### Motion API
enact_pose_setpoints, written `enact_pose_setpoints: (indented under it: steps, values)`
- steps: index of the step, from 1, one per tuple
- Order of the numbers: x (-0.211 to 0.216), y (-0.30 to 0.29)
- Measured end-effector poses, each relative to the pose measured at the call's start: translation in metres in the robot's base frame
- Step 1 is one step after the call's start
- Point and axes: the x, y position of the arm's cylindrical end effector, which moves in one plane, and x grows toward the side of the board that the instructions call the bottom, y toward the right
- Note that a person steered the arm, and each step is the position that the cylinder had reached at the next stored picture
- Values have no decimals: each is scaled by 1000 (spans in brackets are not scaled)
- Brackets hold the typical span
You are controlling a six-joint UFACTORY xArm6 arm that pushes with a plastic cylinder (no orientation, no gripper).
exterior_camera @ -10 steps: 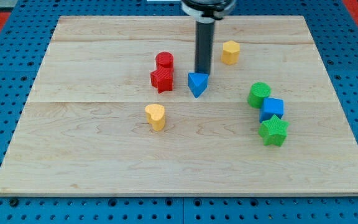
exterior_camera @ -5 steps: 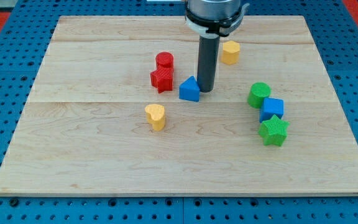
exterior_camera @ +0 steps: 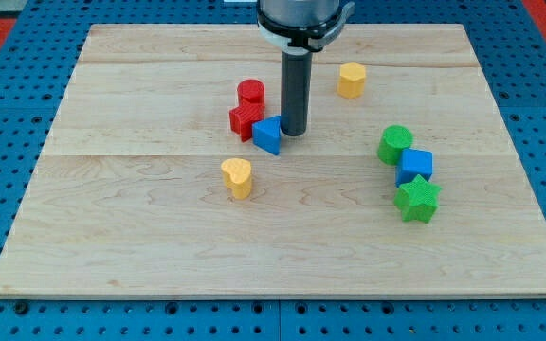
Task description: Push the blue triangle below to the red star
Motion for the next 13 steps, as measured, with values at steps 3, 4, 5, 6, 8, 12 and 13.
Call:
enact_pose_setpoints:
  steps: [3, 4, 5, 6, 8, 12, 13]
  values:
    - [-4, -10]
    - [0, -10]
    - [-1, -10]
    - [-1, -9]
    - [17, 10]
    - [28, -36]
    - [27, 11]
